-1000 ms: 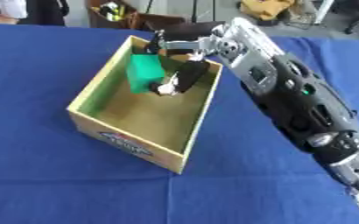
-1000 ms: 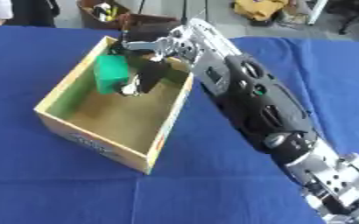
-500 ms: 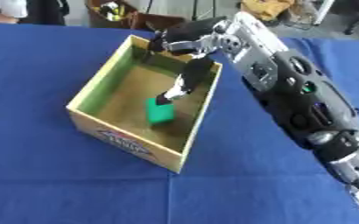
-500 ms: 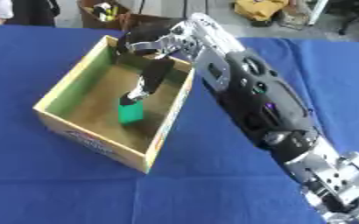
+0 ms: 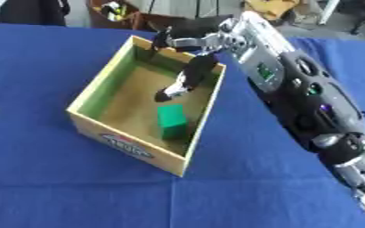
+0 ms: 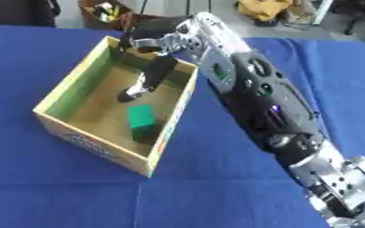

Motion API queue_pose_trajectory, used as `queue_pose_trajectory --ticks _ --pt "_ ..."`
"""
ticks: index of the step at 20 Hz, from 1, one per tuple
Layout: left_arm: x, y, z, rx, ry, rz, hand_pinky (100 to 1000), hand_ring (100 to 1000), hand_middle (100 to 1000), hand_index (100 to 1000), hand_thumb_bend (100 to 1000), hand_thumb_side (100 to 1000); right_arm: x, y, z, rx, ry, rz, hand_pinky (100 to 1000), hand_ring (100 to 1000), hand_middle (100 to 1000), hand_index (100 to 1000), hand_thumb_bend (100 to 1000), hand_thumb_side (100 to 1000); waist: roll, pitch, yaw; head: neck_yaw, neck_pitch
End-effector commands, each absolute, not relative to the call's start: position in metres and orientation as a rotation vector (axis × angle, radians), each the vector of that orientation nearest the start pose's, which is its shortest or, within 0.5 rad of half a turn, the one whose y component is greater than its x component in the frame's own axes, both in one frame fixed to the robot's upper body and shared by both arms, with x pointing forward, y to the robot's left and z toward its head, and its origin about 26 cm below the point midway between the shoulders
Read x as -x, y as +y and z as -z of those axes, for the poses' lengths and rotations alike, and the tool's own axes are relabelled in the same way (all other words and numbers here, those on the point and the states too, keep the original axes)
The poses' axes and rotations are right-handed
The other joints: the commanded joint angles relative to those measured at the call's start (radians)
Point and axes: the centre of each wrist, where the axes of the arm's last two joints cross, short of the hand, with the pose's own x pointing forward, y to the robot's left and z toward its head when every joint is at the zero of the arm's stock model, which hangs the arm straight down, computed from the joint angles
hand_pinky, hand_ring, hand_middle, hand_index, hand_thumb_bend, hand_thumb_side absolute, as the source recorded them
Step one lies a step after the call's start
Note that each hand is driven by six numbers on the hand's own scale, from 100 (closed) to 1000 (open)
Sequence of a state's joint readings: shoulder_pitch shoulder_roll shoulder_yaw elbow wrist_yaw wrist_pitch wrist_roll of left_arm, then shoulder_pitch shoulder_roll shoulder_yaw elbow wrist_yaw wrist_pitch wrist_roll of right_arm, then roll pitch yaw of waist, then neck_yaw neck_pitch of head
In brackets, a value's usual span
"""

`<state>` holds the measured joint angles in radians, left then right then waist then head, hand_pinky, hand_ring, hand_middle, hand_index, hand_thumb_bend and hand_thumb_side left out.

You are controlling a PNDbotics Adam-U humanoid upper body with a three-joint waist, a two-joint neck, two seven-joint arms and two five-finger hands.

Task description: Pick up objects on the table and place them in the box.

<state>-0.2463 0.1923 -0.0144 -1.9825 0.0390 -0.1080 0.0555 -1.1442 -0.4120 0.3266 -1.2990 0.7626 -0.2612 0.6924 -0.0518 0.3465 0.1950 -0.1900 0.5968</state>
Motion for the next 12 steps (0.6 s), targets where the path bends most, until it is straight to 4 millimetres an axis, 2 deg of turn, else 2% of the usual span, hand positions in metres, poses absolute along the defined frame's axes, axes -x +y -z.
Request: queue_pose_trajectory --ticks 1,2,3,4,8,9,10,12 --pt "-0.295 0.239 -0.176 -0.017 -2.343 0.182 704 582 661 799 100 981 -0.413 -0.165 -0.362 -1.117 2.285 2.367 825 946 815 857 422 839 0.007 -0.023 -0.003 0.008 -0.006" --pt "-0.295 0.240 -0.176 -0.019 -2.343 0.181 704 582 660 799 100 981 -0.407 -0.168 -0.368 -1.121 2.326 2.306 824 943 816 853 326 1000 0.008 -0.024 -0.005 0.011 -0.005" --pt "-0.295 0.240 -0.176 -0.020 -2.342 0.179 704 582 661 799 100 981 -0.400 -0.172 -0.373 -1.122 2.370 2.238 824 942 808 850 376 889 0.009 -0.025 -0.007 0.015 -0.005" --pt "-0.295 0.240 -0.176 -0.022 -2.342 0.178 704 582 661 799 100 981 -0.393 -0.177 -0.378 -1.123 2.421 2.165 818 937 797 842 336 909 0.010 -0.026 -0.010 0.019 -0.004" --pt "-0.295 0.241 -0.175 -0.030 -2.340 0.174 704 583 661 799 100 980 -0.363 -0.195 -0.393 -1.118 2.626 1.875 806 924 780 841 277 954 0.012 -0.030 -0.017 0.030 -0.003" --pt "-0.295 0.241 -0.175 -0.032 -2.339 0.173 704 583 661 799 100 981 -0.356 -0.199 -0.396 -1.120 2.672 1.806 799 917 773 839 185 952 0.013 -0.031 -0.020 0.034 -0.003" --pt "-0.294 0.242 -0.175 -0.034 -2.338 0.171 704 583 661 799 100 981 -0.350 -0.203 -0.398 -1.122 2.715 1.737 797 915 772 839 133 948 0.015 -0.031 -0.022 0.036 -0.002" --pt "-0.294 0.242 -0.174 -0.037 -2.337 0.170 705 583 661 800 100 981 -0.338 -0.209 -0.400 -1.116 2.779 1.635 796 914 773 839 104 949 0.016 -0.032 -0.024 0.039 -0.002"
